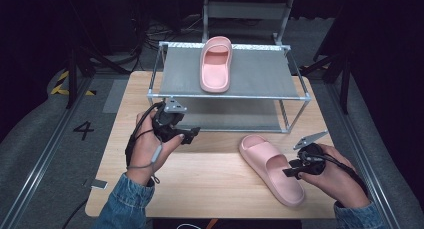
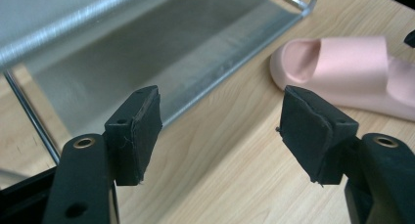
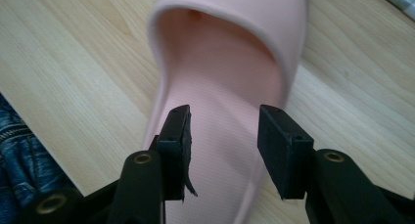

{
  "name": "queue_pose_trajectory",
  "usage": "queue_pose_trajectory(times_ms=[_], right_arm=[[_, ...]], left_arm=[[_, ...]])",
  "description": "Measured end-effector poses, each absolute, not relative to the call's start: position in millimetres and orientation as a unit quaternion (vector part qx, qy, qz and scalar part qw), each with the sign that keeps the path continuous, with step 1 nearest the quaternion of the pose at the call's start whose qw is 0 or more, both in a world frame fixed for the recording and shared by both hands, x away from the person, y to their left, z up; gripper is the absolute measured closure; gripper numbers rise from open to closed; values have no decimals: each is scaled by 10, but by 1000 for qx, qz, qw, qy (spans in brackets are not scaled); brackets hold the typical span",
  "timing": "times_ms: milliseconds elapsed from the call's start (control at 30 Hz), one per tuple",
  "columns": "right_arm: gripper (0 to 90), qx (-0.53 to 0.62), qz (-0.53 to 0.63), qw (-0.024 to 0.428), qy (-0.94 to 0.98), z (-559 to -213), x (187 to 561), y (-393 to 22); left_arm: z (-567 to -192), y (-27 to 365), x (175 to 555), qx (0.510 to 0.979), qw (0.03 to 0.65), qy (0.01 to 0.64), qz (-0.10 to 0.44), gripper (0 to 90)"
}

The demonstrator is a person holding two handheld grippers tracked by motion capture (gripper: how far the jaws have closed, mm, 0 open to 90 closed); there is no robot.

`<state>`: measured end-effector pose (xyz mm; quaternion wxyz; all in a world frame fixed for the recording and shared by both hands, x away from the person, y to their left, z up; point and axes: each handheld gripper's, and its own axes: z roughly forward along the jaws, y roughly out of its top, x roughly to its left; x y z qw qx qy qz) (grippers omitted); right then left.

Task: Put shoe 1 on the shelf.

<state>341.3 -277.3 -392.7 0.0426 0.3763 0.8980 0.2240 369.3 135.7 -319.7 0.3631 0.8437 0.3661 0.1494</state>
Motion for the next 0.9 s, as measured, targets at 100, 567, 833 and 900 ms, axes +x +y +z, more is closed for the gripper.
queue_pose_trajectory(times_ms=[100,567,833,900], right_arm=[[570,370,222,38,901,-3917,3395,-2682],[602,353,219,30,909,-3974,3357,-2358],[692,348,234,54,906,-4116,3448,-2201],[727,349,238,60,904,-4149,3475,-2173]], left_arm=[[-3300,1440,3698,844,363,372,134,329],[-3431,1727,3745,858,326,379,120,285],[-3579,1681,3759,887,287,351,83,232],[-3602,1692,3762,890,280,351,82,228]])
